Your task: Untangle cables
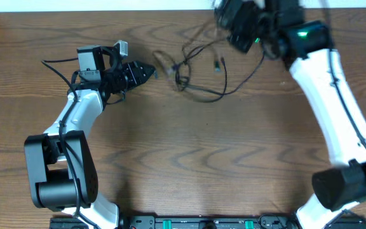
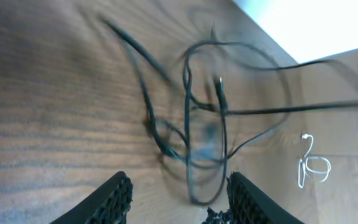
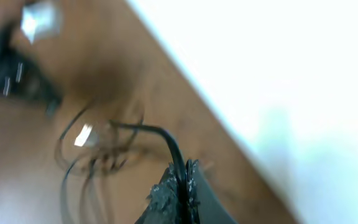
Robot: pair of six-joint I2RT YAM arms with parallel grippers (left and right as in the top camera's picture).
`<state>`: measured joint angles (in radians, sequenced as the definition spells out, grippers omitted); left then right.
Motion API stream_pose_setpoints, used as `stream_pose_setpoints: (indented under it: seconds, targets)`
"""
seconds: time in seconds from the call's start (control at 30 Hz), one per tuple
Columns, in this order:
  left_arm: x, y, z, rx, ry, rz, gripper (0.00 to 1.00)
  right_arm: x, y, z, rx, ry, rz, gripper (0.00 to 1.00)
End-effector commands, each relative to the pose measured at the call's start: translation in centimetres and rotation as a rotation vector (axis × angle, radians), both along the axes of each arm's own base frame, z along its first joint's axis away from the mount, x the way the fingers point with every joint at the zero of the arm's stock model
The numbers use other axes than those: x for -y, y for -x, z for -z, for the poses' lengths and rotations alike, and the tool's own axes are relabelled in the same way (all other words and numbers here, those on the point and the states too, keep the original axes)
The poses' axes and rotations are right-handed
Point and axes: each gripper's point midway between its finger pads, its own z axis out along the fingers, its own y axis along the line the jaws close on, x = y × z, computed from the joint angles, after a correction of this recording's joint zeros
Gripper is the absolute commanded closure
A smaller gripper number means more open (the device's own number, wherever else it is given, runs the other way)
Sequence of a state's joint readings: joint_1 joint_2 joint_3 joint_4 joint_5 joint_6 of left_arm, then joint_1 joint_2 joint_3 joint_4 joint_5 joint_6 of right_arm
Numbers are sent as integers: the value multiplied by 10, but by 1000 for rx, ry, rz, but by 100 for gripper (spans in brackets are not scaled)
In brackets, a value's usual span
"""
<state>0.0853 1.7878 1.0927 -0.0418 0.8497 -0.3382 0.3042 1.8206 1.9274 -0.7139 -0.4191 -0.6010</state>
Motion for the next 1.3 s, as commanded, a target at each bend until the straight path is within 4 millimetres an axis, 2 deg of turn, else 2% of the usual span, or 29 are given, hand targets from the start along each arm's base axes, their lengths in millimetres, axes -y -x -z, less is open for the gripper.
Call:
stream_pose_setpoints:
  seconds: [0.0, 0.1, 0.23, 0.47, 0.63, 0.7, 0.93, 1.0, 1.07, 1.13, 1.27]
  targets:
    - [-3, -1, -12, 33, -16, 0, 50, 12, -3, -64, 48, -173, 104, 99]
    - [-3, 0, -11, 25, -16, 0, 50, 19, -5, -107, 121, -252, 135, 99]
    - [-3, 2, -8, 9, -14, 0, 50, 38, -7, -147, 214, -293, 170, 99]
    - [-3, 6, -5, -17, -12, 1, 50, 106, -13, -206, 339, -372, 304, 99]
    - [-3, 6, -5, -18, -12, 0, 47, 147, -5, -244, 384, -496, 328, 99]
    - [-2, 6, -5, -18, -12, 2, 47, 151, 2, -255, 369, -561, 289, 99]
    - [7, 8, -5, -18, -12, 23, 46, 146, 17, -286, 394, -683, 185, 99]
    - [9, 9, -5, -18, -12, 29, 46, 139, 23, -290, 384, -703, 137, 99]
    - [12, 9, -5, -18, -11, 35, 46, 133, 24, -284, 349, -702, 124, 99]
    - [17, 10, -5, -18, -8, 47, 46, 129, 20, -269, 297, -678, 136, 99]
    - [28, 14, -6, -17, -4, 76, 44, 126, 14, -222, 139, -605, 180, 99]
